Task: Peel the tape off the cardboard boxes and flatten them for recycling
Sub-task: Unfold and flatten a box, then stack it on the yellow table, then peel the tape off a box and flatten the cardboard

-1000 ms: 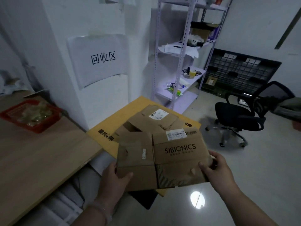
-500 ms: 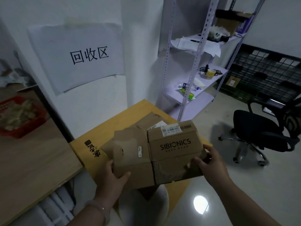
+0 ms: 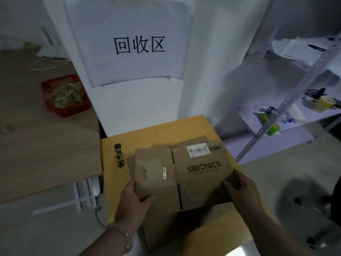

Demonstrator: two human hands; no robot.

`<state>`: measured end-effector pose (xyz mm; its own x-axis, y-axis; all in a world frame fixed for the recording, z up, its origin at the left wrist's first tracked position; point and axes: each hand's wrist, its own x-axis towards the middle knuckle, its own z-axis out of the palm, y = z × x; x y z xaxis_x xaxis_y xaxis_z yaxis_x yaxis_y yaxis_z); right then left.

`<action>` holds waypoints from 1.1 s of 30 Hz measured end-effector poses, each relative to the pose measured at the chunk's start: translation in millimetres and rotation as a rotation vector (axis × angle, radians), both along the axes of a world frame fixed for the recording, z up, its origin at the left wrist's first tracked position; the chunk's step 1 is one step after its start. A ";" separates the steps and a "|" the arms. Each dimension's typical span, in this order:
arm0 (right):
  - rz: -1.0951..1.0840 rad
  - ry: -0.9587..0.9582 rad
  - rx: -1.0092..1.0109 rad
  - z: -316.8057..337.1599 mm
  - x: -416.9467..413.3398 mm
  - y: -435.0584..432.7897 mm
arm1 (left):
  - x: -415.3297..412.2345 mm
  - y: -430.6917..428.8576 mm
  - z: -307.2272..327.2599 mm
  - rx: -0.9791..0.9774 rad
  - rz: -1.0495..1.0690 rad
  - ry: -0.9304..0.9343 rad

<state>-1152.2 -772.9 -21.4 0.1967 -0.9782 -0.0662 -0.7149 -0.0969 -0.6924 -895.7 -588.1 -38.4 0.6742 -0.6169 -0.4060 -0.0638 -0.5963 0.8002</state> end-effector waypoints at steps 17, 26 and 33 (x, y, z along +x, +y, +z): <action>0.765 0.252 -0.145 21.7 76.5 -51.4 | -38.8 12.9 30.7 0.343 0.017 -0.625; 1.310 0.059 -0.564 109.3 228.5 105.2 | 22.1 154.4 138.8 0.279 0.380 -1.050; 1.495 -0.088 -0.660 145.1 304.4 297.0 | 45.3 331.2 175.0 0.415 0.532 -1.159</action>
<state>-847.8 -475.9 123.6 0.9199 0.2217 0.3235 0.3179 -0.9045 -0.2842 -850.4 -257.0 136.6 0.8723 -0.1453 0.4669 -0.2633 -0.9441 0.1982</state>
